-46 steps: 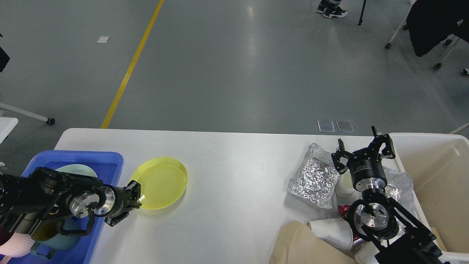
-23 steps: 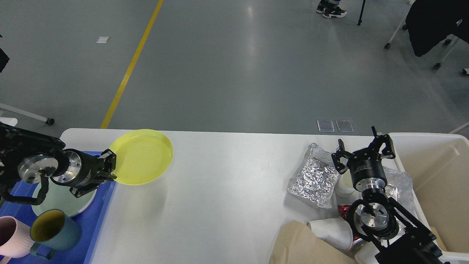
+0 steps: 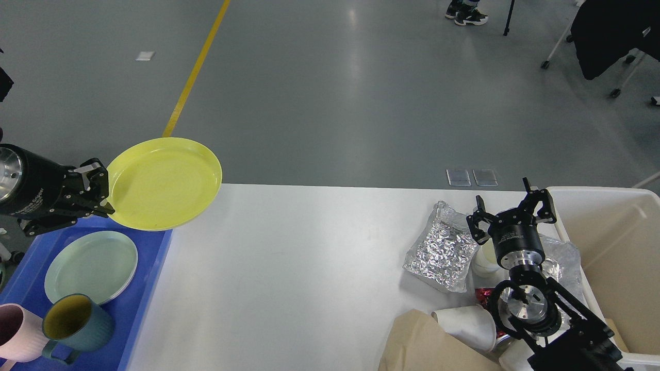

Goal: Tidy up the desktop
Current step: 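Lift the yellow plate and swing it over the blue tray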

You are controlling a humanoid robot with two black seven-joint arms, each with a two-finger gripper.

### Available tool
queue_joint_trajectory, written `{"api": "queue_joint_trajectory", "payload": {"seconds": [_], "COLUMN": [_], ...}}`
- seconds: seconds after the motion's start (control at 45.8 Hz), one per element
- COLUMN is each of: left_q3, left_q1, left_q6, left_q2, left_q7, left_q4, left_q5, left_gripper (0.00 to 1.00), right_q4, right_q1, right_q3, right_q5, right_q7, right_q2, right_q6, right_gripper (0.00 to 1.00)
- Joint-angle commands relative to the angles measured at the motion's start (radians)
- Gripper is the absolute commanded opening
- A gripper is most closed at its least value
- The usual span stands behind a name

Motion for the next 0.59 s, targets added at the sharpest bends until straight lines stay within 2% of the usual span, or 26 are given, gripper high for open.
{"api": "queue_joint_trajectory", "payload": {"seconds": [0.0, 0.131, 0.219, 0.306, 0.568], "left_q3": [0.008, 0.008, 0.004, -0.016, -0.093], "left_q1": [-0.002, 0.012, 0.052, 0.154, 0.480], "left_q6": [-0.008, -0.001, -0.011, -0.016, -0.016], "left_q2": [-0.003, 0.006, 0.057, 0.158, 0.221], "left_q7": [-0.009, -0.016, -0.013, -0.002, -0.016], "left_q4": [0.002, 0.012, 0.072, 0.172, 0.431], "left_q5": [0.002, 0.002, 0.006, 0.037, 0.138], "left_gripper": [0.00, 0.00, 0.00, 0.00, 0.00], "right_q4": [0.000, 0.000, 0.000, 0.000, 0.002], "right_q1": [0.000, 0.000, 0.000, 0.000, 0.000], "right_q3": [0.000, 0.000, 0.000, 0.000, 0.000], "right_q5": [0.000, 0.000, 0.000, 0.000, 0.000], "right_q7": [0.000, 0.000, 0.000, 0.000, 0.000], "right_q2": [0.000, 0.000, 0.000, 0.000, 0.000], "right_q6": [0.000, 0.000, 0.000, 0.000, 0.000], "right_gripper": [1.00, 1.00, 1.00, 1.00, 1.00]}}
